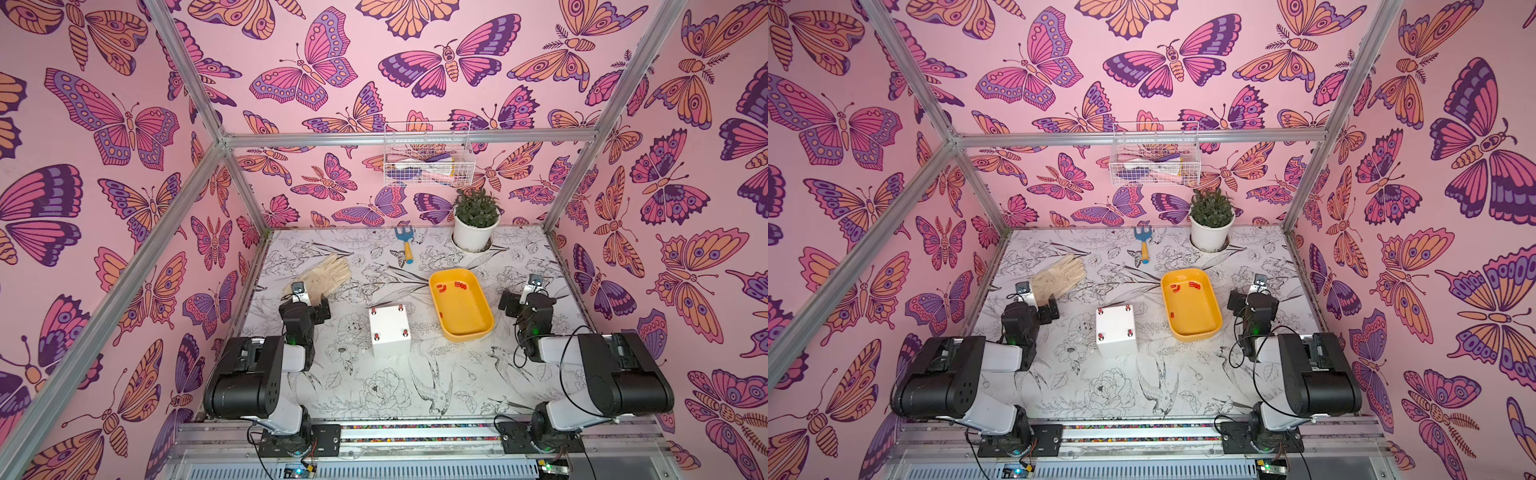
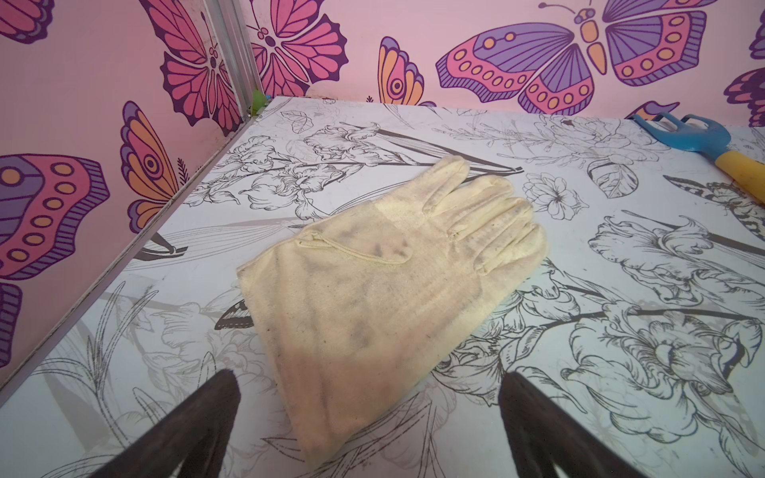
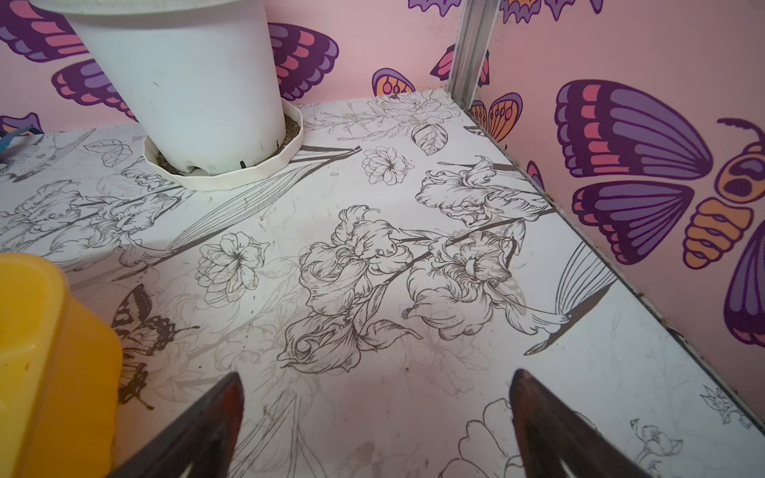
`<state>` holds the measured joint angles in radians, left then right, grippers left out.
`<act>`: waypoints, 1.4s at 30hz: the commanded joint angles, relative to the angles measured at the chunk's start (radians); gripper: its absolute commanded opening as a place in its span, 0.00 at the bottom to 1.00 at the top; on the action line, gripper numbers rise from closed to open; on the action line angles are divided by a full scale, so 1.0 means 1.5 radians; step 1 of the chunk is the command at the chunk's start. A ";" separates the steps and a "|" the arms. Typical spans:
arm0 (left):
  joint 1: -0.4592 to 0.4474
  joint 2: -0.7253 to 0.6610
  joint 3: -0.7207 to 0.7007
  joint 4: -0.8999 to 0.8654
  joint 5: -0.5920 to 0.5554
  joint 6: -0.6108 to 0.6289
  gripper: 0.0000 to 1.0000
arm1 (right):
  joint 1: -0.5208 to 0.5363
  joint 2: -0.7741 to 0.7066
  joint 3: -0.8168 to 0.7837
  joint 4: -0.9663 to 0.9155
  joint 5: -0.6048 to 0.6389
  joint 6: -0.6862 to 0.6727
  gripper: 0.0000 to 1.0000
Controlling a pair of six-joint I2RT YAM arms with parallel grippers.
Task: Cover the protruding screws with screw protection sleeves
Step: Reset both arms
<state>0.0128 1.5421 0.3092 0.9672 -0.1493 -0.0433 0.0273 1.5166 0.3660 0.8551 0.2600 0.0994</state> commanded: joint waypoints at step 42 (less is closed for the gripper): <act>-0.001 0.005 0.006 -0.003 -0.002 0.004 1.00 | 0.002 0.032 -0.141 0.349 0.017 0.002 0.99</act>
<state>0.0128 1.5421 0.3092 0.9672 -0.1493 -0.0429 0.0277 1.5555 0.1146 1.2251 0.2634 0.1001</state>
